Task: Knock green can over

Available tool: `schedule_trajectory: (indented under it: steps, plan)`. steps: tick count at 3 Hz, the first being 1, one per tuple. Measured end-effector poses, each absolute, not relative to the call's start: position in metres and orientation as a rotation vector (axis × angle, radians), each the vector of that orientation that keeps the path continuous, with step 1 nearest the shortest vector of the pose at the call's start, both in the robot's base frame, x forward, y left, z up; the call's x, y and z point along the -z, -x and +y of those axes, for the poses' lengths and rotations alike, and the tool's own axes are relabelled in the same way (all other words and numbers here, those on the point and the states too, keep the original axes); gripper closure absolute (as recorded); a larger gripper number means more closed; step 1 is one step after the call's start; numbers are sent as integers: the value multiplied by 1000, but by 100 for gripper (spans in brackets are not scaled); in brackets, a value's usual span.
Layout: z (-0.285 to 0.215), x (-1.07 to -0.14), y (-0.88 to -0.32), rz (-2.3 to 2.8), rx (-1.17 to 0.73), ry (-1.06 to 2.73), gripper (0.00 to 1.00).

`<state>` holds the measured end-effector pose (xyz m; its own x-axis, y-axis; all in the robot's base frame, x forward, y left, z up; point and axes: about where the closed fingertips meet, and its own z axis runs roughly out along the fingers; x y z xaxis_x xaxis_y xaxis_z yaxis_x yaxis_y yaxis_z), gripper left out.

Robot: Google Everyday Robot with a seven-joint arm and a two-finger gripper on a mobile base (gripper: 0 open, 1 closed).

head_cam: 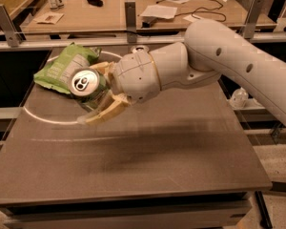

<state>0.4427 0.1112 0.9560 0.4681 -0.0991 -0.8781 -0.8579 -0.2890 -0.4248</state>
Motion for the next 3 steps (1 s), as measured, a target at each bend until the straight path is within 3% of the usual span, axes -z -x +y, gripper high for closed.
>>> schedule_trajectory:
  steps: [3]
  plan:
    - [59,-947,-441,544,-411,2167,100]
